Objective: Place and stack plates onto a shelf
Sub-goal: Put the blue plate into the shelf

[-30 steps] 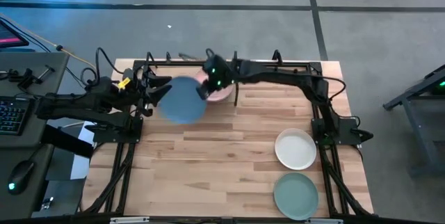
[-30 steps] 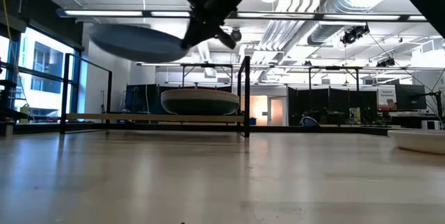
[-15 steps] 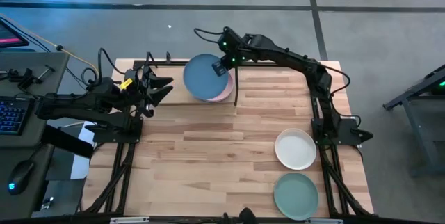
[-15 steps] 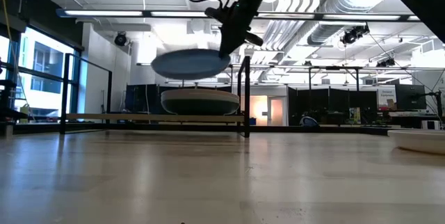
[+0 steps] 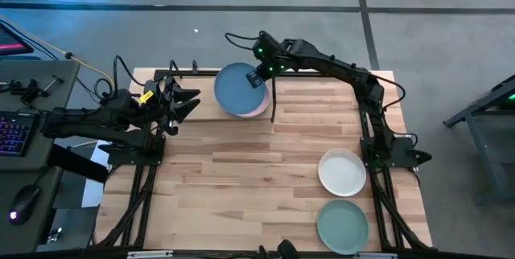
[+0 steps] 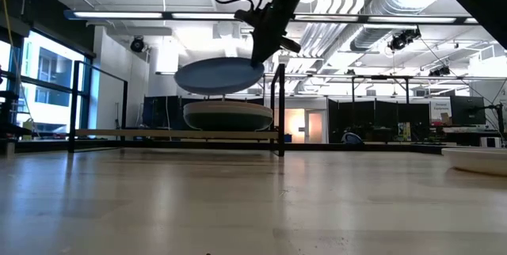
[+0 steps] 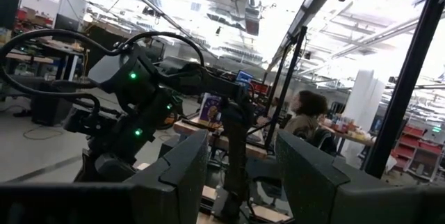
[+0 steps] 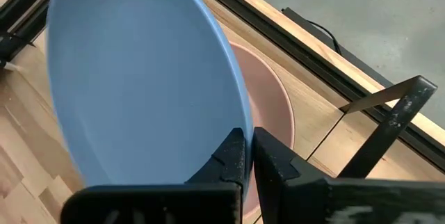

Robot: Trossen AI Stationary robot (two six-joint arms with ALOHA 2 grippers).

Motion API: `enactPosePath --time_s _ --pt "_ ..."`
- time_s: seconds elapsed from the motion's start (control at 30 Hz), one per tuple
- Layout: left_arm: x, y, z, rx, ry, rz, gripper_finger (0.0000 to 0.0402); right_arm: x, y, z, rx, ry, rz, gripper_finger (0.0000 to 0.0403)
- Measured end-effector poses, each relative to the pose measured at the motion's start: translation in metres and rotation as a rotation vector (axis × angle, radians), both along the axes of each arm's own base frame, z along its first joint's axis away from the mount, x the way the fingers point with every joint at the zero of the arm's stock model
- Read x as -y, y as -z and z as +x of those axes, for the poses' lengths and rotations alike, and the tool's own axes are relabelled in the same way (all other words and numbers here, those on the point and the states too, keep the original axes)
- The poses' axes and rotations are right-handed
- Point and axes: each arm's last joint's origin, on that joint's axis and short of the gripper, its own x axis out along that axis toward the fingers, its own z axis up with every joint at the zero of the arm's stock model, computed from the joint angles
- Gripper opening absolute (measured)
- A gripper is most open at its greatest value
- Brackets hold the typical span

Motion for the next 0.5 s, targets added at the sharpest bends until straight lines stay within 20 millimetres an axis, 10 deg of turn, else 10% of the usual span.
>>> enactPosePath --time_s 0.5 --pt "0.000 0.000 0.000 0.000 0.000 0.000 0.0156 -0.021 0.007 0.047 0.283 -0.027 0.036 0.0000"
